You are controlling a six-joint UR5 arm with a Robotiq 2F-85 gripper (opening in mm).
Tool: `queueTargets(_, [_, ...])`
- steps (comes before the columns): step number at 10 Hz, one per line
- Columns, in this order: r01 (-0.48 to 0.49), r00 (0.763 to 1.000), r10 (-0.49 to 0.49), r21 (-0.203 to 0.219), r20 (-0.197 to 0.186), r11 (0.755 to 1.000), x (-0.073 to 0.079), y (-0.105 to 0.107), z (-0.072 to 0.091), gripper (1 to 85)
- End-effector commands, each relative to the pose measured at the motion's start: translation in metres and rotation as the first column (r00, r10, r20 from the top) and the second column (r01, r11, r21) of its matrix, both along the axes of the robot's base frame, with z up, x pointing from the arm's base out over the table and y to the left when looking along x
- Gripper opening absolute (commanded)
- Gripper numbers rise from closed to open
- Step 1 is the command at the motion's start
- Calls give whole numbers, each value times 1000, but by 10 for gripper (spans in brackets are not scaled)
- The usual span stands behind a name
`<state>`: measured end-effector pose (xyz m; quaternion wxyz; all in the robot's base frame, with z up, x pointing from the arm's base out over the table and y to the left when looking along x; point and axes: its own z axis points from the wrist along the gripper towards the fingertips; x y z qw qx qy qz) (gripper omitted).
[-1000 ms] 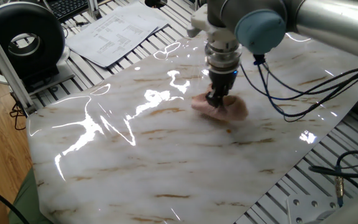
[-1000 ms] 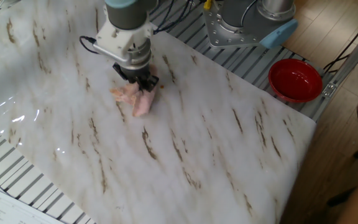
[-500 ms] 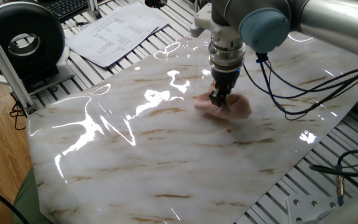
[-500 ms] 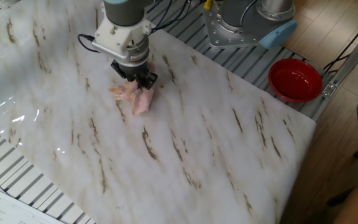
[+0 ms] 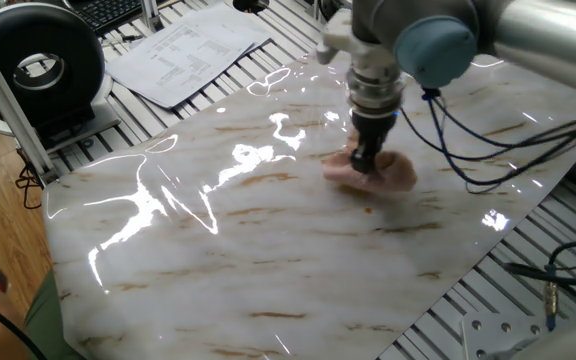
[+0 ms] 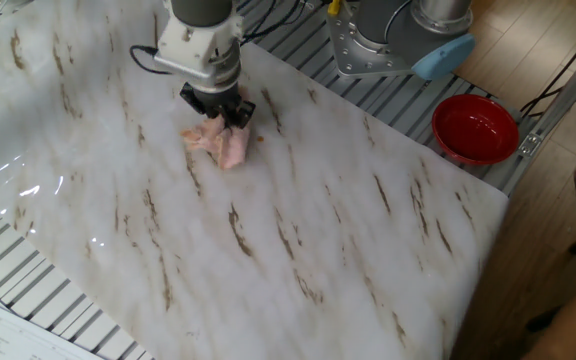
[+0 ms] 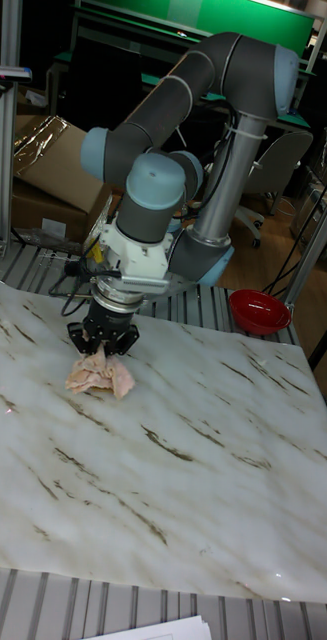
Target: Clean the table with a cloth
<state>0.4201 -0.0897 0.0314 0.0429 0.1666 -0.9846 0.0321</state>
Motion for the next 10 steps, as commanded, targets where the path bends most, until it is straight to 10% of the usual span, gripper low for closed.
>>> queueTargets(1, [-33,999,32,60,12,998,-14,-1,-10,13])
queueTargets(10, [-58,996,45,166,76,984,11,39,-31,13])
